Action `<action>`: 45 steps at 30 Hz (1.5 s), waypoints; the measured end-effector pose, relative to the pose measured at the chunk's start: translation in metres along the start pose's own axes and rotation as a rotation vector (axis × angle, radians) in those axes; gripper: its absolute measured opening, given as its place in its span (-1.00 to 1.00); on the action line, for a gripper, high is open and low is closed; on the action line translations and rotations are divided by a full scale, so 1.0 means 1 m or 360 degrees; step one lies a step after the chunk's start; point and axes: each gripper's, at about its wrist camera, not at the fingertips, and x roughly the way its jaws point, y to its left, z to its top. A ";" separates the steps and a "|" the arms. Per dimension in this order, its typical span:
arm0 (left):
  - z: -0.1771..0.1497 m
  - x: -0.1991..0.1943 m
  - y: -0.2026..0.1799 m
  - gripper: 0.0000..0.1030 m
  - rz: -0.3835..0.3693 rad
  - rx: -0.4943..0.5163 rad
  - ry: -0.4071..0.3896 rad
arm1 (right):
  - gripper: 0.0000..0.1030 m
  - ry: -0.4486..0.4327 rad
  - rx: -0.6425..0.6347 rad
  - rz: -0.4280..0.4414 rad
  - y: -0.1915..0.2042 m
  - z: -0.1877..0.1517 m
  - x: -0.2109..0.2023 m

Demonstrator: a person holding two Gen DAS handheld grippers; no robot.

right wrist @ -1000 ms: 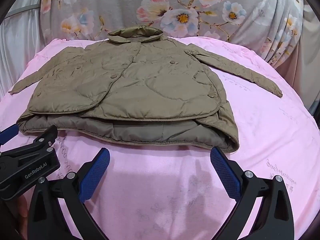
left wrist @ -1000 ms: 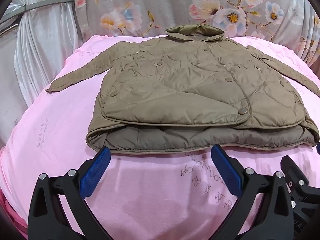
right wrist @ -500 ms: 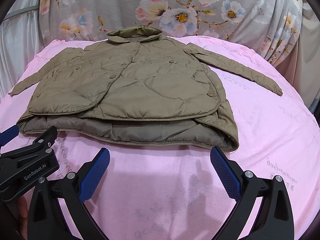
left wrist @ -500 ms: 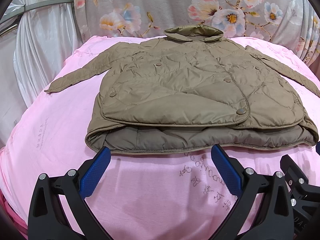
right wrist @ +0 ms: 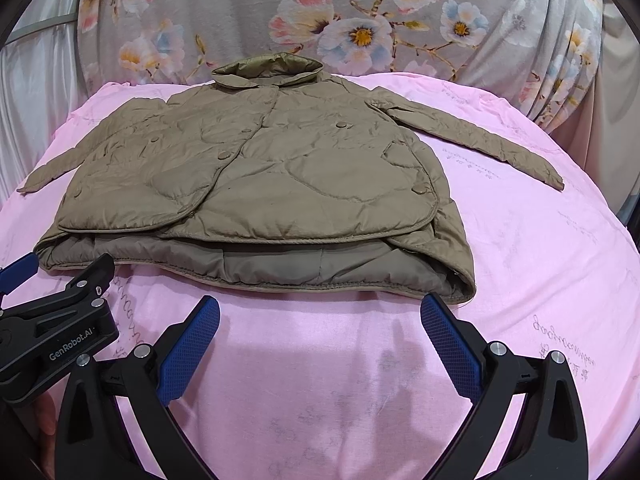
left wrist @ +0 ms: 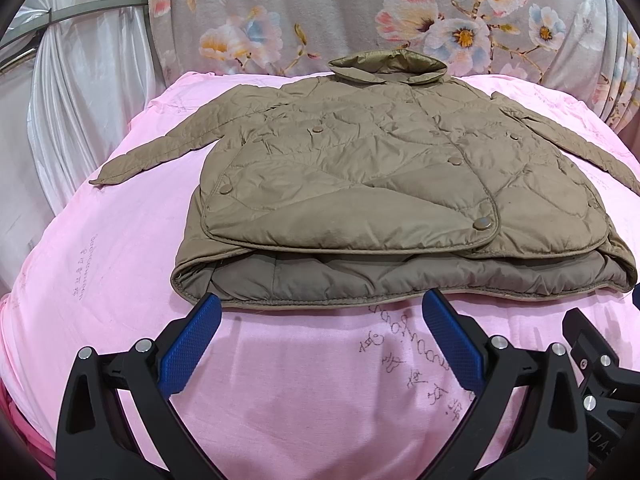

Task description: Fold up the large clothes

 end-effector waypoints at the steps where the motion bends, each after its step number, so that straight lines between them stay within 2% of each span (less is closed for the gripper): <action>1: 0.000 0.000 0.000 0.91 0.0000 0.0000 -0.0001 | 0.90 0.0000 0.0001 0.0001 -0.001 0.000 0.000; 21: -0.005 -0.011 0.002 0.91 0.0009 -0.0006 -0.0026 | 0.90 -0.0057 -0.0003 0.0000 -0.002 0.001 -0.010; 45: -0.008 -0.012 0.002 0.91 0.0034 -0.0022 -0.0032 | 0.90 -0.0058 -0.0004 0.0002 -0.001 -0.001 -0.009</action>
